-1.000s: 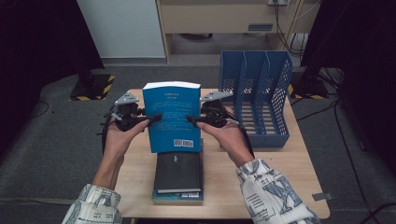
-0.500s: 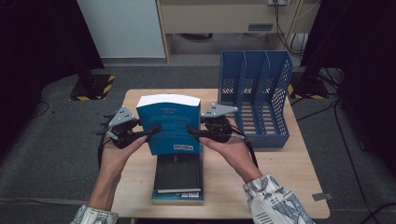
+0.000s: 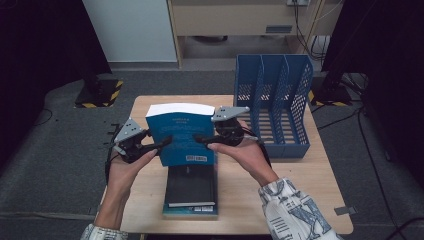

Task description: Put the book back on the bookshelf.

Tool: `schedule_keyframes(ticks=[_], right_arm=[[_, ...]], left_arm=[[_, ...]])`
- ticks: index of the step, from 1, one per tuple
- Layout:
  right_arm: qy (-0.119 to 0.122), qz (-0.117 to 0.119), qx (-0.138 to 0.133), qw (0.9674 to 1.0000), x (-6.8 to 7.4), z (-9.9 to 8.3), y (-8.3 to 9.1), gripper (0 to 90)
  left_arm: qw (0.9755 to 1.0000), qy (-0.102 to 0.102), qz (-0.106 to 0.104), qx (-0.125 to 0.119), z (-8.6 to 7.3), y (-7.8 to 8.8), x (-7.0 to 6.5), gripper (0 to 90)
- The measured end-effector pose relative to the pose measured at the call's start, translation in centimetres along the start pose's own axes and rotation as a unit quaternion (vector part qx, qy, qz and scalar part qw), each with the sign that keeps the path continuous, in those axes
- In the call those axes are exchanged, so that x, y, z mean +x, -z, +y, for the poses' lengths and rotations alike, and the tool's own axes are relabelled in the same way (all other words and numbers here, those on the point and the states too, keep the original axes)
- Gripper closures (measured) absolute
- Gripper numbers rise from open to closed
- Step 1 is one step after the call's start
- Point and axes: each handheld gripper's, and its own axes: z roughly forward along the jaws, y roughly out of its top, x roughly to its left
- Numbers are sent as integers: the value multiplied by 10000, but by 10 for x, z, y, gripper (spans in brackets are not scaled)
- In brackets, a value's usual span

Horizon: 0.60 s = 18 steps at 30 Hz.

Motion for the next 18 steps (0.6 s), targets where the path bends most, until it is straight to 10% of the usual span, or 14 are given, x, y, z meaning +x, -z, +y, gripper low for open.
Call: schedule_keyframes(ticks=[5,18], right_arm=[[2,-44,-82,10000,1,-3,2,461],[-3,-60,-192,9998,22,-3,10,580]], left_arm=[[9980,239,527,-237,-18,0,-3,412],[9976,397,540,-172,-25,-13,1,459]])
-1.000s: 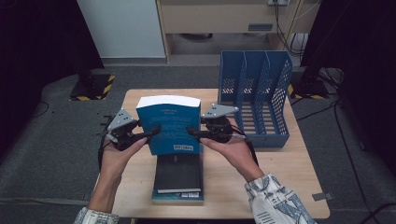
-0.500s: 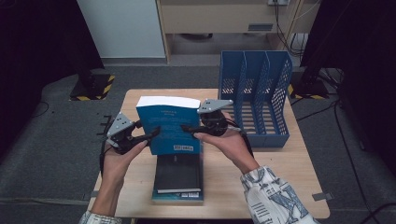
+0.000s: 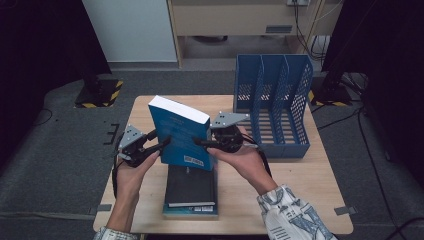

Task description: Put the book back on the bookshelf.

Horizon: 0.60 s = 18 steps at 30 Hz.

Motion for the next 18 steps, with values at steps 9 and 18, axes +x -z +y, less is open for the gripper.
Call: schedule_keyframes(ticks=[9,18], right_arm=[[-102,29,-163,9998,1,-7,2,568],[75,116,-152,9998,2,-3,-1,499]], left_arm=[[10000,-79,-1,42,1,4,-4,447],[9999,-91,14,58,2,7,-7,448]])
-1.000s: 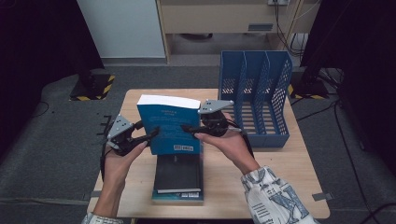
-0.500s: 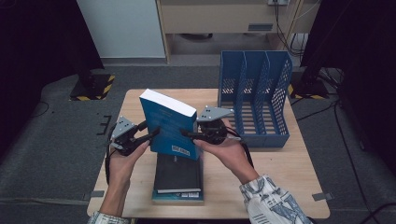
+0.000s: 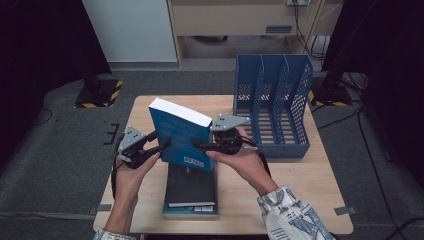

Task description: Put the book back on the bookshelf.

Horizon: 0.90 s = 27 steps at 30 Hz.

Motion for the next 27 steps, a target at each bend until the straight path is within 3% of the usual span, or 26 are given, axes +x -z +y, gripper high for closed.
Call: schedule_keyframes(ticks=[8,11,14,15,17,20,22,25,27], right_arm=[[40,201,-106,9997,-2,12,-5,438],[-2,200,-188,9996,-2,17,-6,459],[11,182,-207,9996,-3,18,-7,494],[-26,179,-231,9996,-5,18,-6,517],[-29,183,-236,9995,-5,18,-6,519],[-43,182,-256,9995,-6,18,-7,524],[-62,191,-282,9994,-6,19,-7,521],[-52,152,-307,9994,-5,20,-8,520],[-71,158,-310,9994,-5,20,-9,527]], left_arm=[[10000,-10,-25,22,-1,0,0,448],[10000,-18,-26,36,-3,1,0,446],[10000,-25,17,84,-7,3,0,363],[9996,-108,171,218,-16,9,0,331],[9993,-109,234,277,-23,12,0,305],[9966,-156,446,674,-53,22,2,233],[9934,-152,561,984,-76,23,7,201],[9883,39,446,1455,-97,17,16,137],[9856,283,408,1616,-106,14,24,110]])
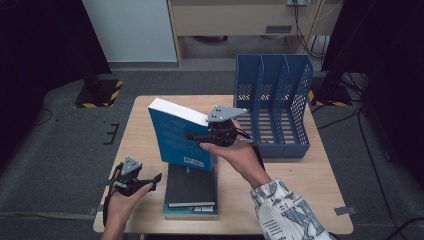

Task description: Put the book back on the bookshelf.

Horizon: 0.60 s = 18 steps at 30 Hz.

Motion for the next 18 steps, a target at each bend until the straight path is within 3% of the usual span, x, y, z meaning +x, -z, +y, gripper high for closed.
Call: schedule_keyframes(ticks=[1,5,8,13,18], right_arm=[[0,0,0,10000,0,0,0,527],[-100,14,-45,9999,-3,0,-2,554],[-142,26,-75,9999,-4,0,-3,555],[-140,2,-102,9999,-3,0,-4,580],[-344,-92,-78,9993,-9,2,-6,600]], left_arm=[[10000,0,0,0,0,0,0,102],[9995,326,-7,-37,-6,0,8,102],[9992,393,-48,-50,-7,0,9,102],[9992,387,-53,-31,-7,-2,8,108],[9994,349,-36,53,-8,-3,10,114]])
